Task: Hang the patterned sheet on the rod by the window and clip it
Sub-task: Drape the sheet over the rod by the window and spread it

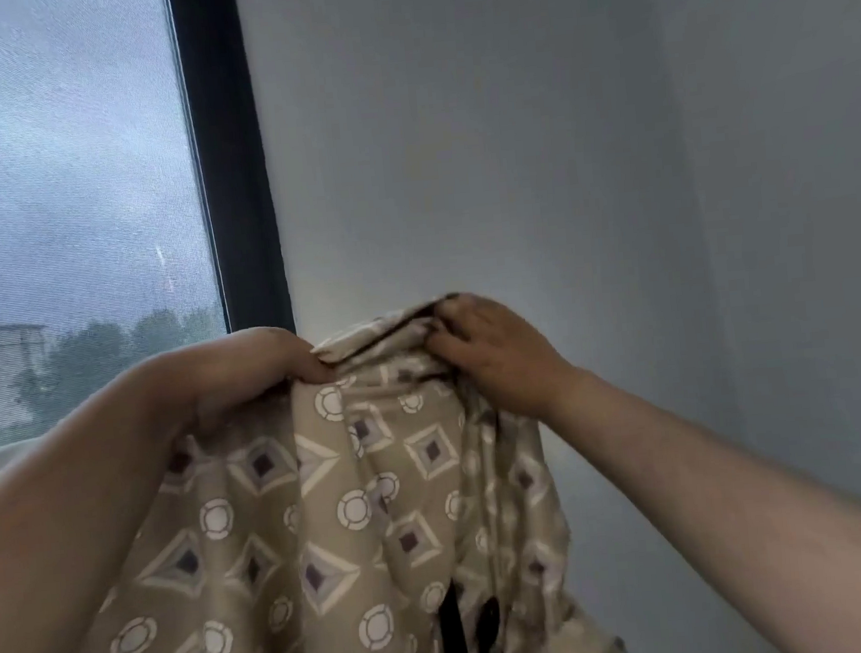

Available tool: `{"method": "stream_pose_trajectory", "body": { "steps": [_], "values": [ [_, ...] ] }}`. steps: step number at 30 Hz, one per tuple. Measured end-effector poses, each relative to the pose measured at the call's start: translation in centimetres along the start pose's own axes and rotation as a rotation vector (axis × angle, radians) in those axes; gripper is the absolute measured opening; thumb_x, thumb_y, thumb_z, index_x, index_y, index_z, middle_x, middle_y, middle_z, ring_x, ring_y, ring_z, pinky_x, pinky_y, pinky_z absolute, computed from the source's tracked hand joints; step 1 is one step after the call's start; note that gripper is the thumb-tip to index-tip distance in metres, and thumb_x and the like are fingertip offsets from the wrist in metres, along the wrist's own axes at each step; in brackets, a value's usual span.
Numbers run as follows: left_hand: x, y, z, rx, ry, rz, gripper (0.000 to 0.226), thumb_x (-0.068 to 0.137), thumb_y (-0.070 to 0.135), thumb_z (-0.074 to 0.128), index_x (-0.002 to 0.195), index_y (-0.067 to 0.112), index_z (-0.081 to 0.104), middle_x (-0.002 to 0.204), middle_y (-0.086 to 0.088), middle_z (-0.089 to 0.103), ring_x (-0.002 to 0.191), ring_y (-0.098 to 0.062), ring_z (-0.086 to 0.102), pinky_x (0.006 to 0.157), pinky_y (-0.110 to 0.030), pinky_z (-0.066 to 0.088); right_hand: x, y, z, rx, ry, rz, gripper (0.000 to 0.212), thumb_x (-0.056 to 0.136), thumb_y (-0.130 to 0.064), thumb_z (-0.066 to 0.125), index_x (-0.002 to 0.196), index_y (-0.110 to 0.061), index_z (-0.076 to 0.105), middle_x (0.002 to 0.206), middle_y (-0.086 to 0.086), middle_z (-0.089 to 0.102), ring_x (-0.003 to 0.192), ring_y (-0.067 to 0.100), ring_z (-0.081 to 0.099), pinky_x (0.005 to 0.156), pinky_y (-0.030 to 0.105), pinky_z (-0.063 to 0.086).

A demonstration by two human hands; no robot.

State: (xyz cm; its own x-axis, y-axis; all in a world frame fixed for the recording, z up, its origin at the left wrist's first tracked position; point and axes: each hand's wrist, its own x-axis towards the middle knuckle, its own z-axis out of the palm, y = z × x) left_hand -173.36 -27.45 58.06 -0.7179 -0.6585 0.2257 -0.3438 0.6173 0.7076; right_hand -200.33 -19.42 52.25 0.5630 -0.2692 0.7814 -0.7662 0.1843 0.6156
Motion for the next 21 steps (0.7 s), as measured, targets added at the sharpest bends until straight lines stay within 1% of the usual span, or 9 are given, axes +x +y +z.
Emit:
{"method": "stream_pose_trajectory", "body": {
  "steps": [2,4,6,8,11,14,16,19,21],
  "values": [
    [0.0,0.6,0.3,-0.047,0.075,-0.022,0.018,0.070,0.013,0.068,0.075,-0.004,0.067,0.063,-0.020,0.062,0.056,-0.031,0.060,0.059,-0.037,0.052,2.0,0.8,0.4,-0.057,-0.031,0.197,0.021,0.090,-0.021,0.060,0.108,-0.017,0.069,0.104,0.015,0.061,0.091,0.034,0.054,0.075,0.038,0.040],
    [0.3,0.7,0.5,-0.073,0.144,-0.021,0.015,0.078,0.004,0.059,0.064,0.003,0.062,0.049,-0.013,0.057,0.041,-0.025,0.055,0.045,-0.028,0.049,3.5,-0.1,1.0,0.051,-0.219,0.374,0.027,0.088,-0.029,0.061,0.114,-0.029,0.068,0.104,0.011,0.061,0.090,0.034,0.056,0.073,0.034,0.038],
    [0.2,0.6,0.6,-0.081,0.158,-0.038,0.018,0.080,0.004,0.056,0.062,0.005,0.059,0.049,-0.012,0.055,0.042,-0.025,0.054,0.048,-0.028,0.049,4.3,-2.2,1.5,0.369,-0.574,0.517,0.027,0.094,-0.032,0.056,0.118,-0.033,0.068,0.111,0.009,0.067,0.097,0.030,0.061,0.075,0.029,0.041],
    [0.0,0.3,0.4,-0.078,0.146,-0.057,0.018,0.080,0.006,0.056,0.062,0.005,0.060,0.055,-0.015,0.057,0.048,-0.027,0.056,0.058,-0.033,0.050,3.8,-3.8,1.6,0.812,-0.756,0.775,0.023,0.096,-0.031,0.058,0.110,-0.021,0.073,0.104,0.006,0.070,0.092,0.021,0.063,0.074,0.026,0.043],
    [-0.2,-0.2,-0.2,-0.086,0.142,-0.081,0.015,0.079,0.009,0.057,0.066,0.005,0.062,0.065,-0.018,0.059,0.058,-0.030,0.058,0.066,-0.040,0.051,1.1,-5.5,0.5,1.523,-0.570,1.283,0.016,0.095,-0.026,0.060,0.093,-0.011,0.064,0.080,0.005,0.061,0.067,0.016,0.060,0.063,0.031,0.049],
    [-0.6,-0.2,-0.4,-0.064,0.128,-0.083,0.018,0.071,0.017,0.060,0.078,0.003,0.067,0.076,-0.022,0.062,0.070,-0.035,0.060,0.073,-0.047,0.050,-1.4,-8.0,-1.1,1.909,-0.232,1.638,0.022,0.099,-0.025,0.052,0.089,-0.007,0.060,0.076,0.009,0.062,0.057,0.018,0.062,0.059,0.032,0.056],
    [-0.7,-0.1,-0.4,-0.034,0.096,-0.090,0.026,0.069,0.021,0.061,0.081,0.000,0.070,0.077,-0.024,0.066,0.070,-0.036,0.062,0.072,-0.045,0.051,-2.8,-10.6,-1.7,1.844,-0.082,1.760,0.032,0.098,-0.032,0.053,0.088,-0.004,0.064,0.078,0.012,0.067,0.060,0.020,0.065,0.058,0.032,0.057],
    [-0.6,0.0,-0.5,0.023,0.078,-0.069,0.027,0.082,0.026,0.066,0.078,0.000,0.074,0.079,-0.017,0.073,0.068,-0.031,0.068,0.066,-0.034,0.054,-3.7,-14.3,-3.1,1.403,-0.233,1.682,0.030,0.087,-0.044,0.066,0.078,-0.015,0.068,0.077,0.004,0.072,0.070,0.018,0.067,0.066,0.040,0.056],
    [-0.7,0.1,-0.6,0.044,0.081,-0.044,0.033,0.084,0.035,0.068,0.080,0.003,0.076,0.080,-0.013,0.075,0.070,-0.027,0.072,0.067,-0.033,0.057,-3.5,-15.3,-4.0,1.182,-0.344,1.560,0.033,0.091,-0.043,0.061,0.065,-0.021,0.061,0.065,-0.008,0.066,0.064,0.009,0.062,0.059,0.026,0.048]
  ]
}}
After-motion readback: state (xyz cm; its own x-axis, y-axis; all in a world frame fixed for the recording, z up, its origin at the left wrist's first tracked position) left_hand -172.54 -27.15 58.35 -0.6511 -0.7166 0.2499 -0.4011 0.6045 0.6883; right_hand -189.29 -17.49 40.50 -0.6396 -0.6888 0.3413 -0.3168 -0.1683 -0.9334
